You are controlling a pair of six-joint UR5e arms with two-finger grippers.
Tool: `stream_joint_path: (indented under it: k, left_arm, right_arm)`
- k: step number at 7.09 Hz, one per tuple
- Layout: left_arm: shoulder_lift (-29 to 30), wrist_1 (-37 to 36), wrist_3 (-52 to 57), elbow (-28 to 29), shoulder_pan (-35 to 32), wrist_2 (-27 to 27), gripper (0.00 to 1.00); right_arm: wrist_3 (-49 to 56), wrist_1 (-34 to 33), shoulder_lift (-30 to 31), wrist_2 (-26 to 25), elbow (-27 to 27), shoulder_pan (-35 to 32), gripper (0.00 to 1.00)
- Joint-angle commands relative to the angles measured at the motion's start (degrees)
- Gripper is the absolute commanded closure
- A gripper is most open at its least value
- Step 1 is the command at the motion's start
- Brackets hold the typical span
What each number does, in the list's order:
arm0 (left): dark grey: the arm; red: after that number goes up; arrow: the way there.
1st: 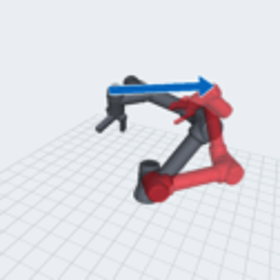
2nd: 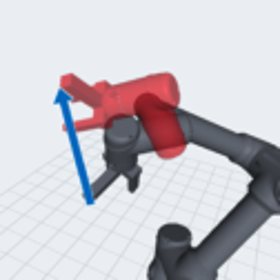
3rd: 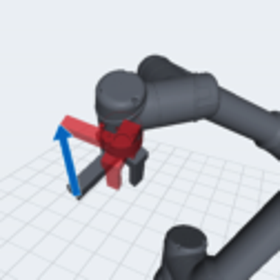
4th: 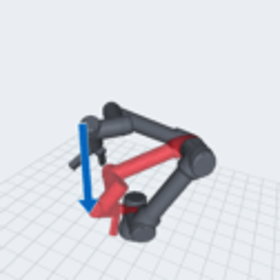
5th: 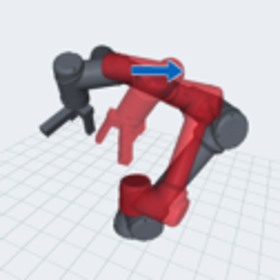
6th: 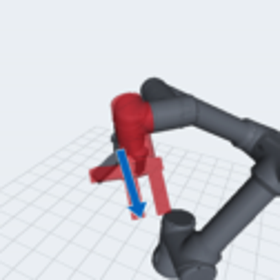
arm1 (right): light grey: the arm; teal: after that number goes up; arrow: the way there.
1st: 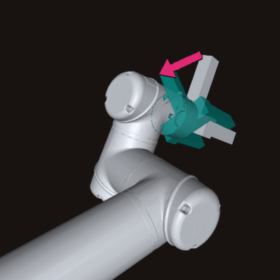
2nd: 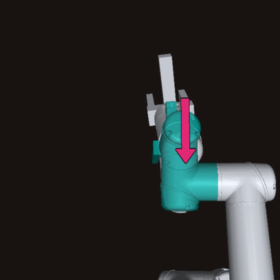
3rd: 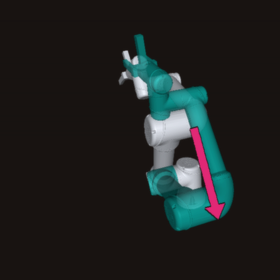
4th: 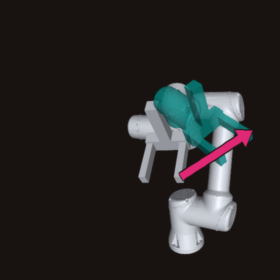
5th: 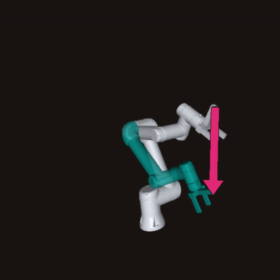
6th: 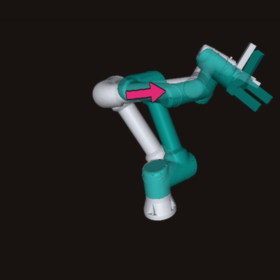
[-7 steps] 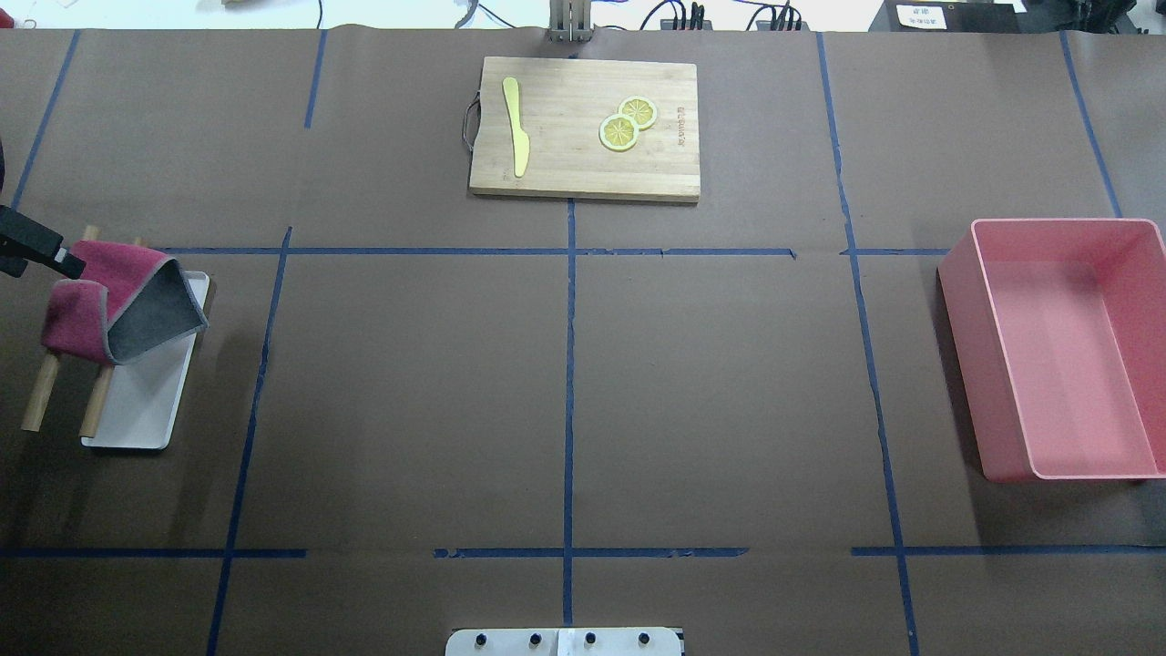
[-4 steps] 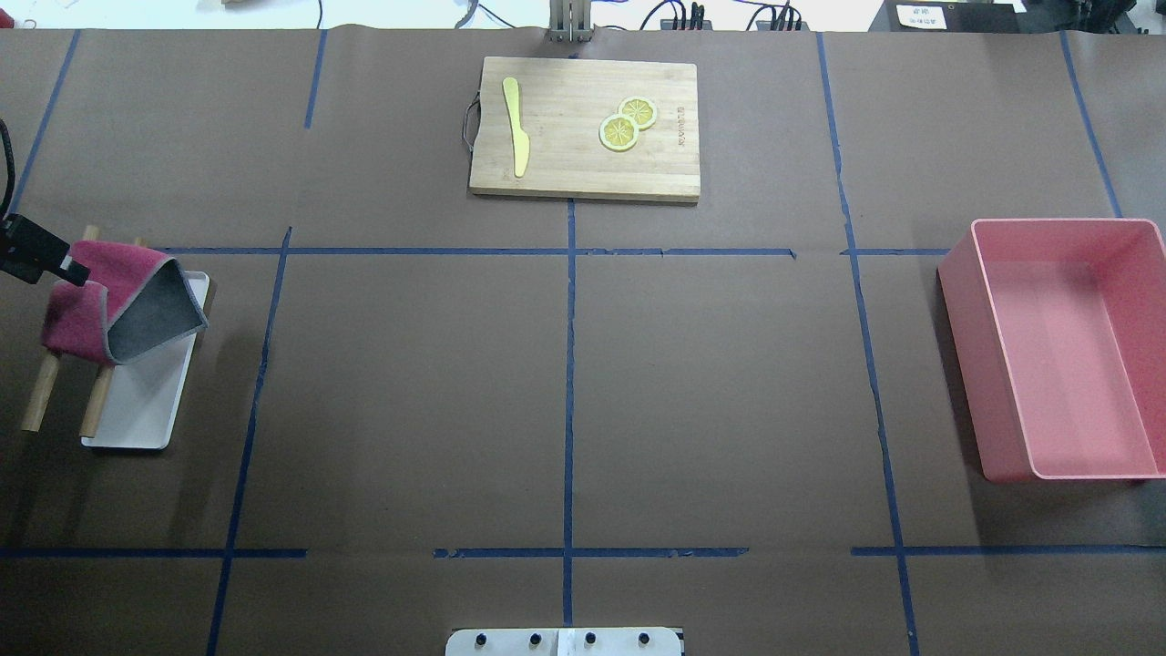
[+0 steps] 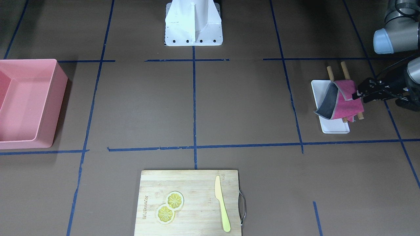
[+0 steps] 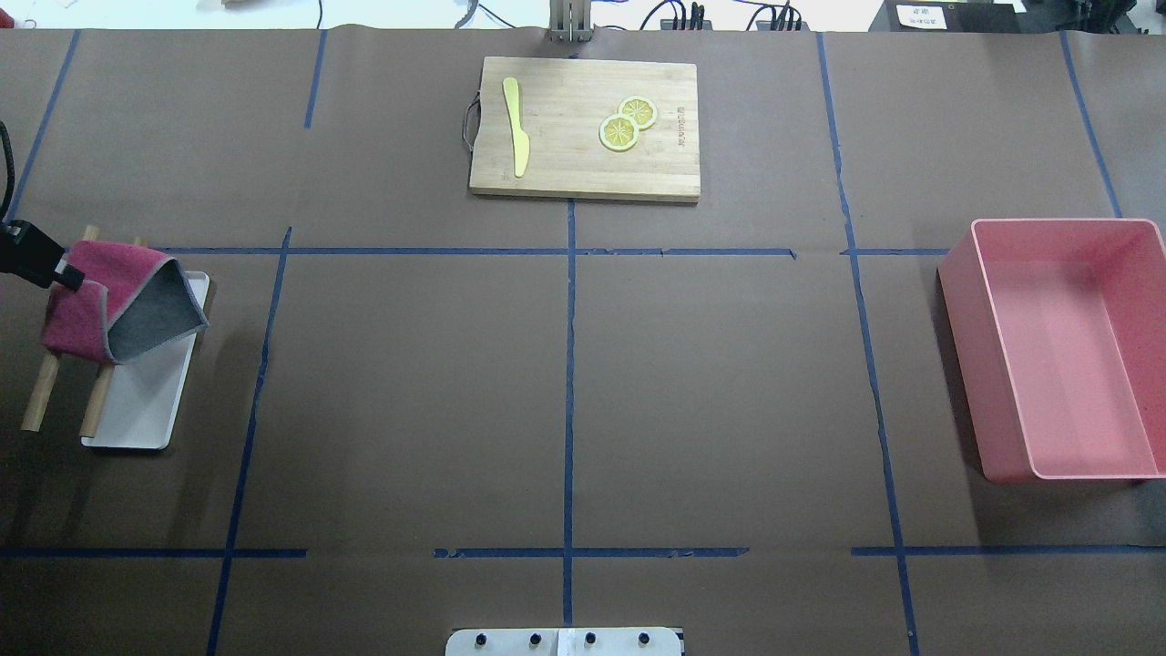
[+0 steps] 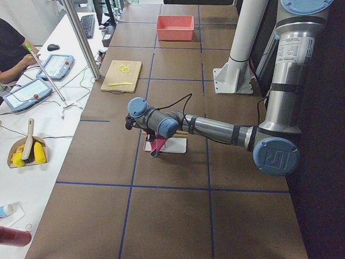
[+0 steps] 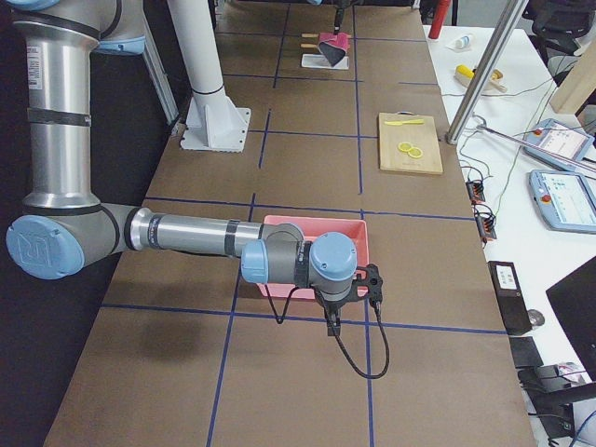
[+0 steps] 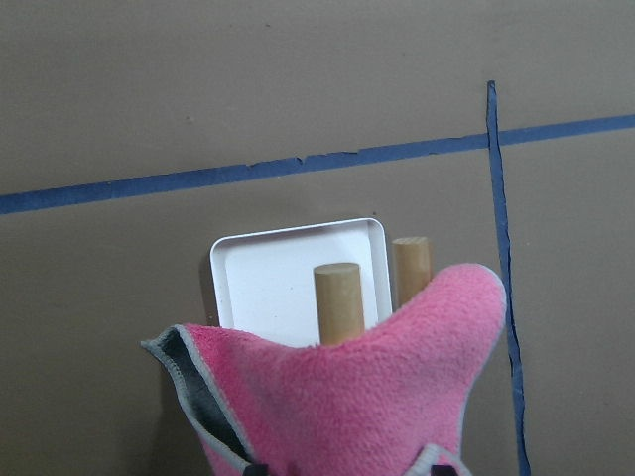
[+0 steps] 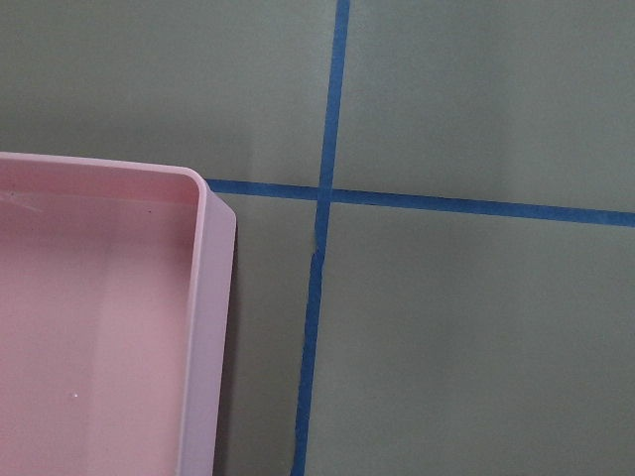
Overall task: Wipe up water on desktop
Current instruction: 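Lower the left gripper onto the pink cloth on the white tray and grasp it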
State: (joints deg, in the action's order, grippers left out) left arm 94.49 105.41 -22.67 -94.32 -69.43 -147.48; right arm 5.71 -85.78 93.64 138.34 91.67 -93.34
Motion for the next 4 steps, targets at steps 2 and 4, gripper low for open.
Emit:
stream_joint_path:
  k: [2, 4]
  left_arm:
    - [-0.10, -0.20, -0.27, -0.17, -0.01, 0.00, 0.72]
    - [-0.01, -0.20, -0.27, -0.17, -0.01, 0.09, 0.79]
  right_arm:
    - [0.00, 0.00, -0.04, 0.00, 0.09, 0.00, 0.00]
    - [0.00, 0.00, -0.04, 0.00, 0.09, 0.00, 0.00]
